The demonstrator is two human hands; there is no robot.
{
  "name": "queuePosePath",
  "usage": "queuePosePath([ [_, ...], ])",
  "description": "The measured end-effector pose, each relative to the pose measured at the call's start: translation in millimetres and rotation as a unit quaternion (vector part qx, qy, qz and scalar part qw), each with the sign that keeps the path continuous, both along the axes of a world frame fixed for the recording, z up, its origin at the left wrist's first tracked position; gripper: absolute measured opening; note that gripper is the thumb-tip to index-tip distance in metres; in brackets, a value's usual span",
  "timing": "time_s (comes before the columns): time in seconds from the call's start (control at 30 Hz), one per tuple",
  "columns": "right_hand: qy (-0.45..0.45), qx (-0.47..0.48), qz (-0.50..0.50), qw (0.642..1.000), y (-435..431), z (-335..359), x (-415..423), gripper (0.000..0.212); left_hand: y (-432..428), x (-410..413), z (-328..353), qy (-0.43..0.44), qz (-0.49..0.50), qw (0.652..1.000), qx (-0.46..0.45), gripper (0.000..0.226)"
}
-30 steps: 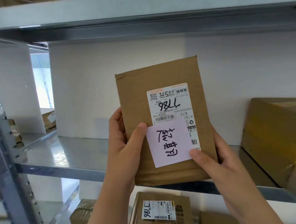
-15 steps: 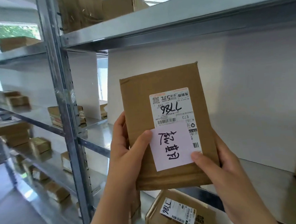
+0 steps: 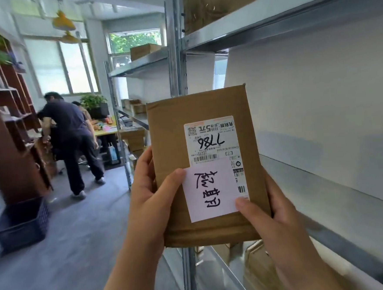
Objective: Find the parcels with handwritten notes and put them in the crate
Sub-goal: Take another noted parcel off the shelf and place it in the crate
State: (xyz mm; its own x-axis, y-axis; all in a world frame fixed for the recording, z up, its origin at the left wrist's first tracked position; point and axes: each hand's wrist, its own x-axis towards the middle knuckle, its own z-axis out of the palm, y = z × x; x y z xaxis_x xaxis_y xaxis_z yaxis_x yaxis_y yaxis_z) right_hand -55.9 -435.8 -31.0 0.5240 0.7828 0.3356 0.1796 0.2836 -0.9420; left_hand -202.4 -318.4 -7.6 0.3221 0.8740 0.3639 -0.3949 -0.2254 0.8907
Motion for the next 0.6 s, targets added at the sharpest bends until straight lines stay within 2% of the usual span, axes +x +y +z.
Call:
queuePosePath([
  [0.13, -0.016, -0.007, 0.057, 0.998, 15, 1, -37, 0.060, 0, -50, -3, 0.008, 0.061, 0.998, -0.007, 0.056],
  [0.23, -0.020, -0.010, 0.095, 0.995, 28, -1, -70, 0.071, -1, -93, -4, 0.006, 0.104, 0.994, -0.016, 0.056],
  [0.37, -0.013, -0.010, 0.145, 0.989, 40, -3, -124, 0.057, -8, -156, -5, 0.008, 0.151, 0.988, -0.043, 0.055],
  [0.53, -0.011, -0.016, 0.217, 0.976, 47, -7, -199, 0.068, -24, -237, -11, 0.003, 0.213, 0.975, -0.069, 0.053],
  [0.6, -0.016, -0.017, 0.238, 0.971, 47, -9, -224, 0.062, -33, -263, -15, 0.002, 0.237, 0.968, -0.077, 0.055],
])
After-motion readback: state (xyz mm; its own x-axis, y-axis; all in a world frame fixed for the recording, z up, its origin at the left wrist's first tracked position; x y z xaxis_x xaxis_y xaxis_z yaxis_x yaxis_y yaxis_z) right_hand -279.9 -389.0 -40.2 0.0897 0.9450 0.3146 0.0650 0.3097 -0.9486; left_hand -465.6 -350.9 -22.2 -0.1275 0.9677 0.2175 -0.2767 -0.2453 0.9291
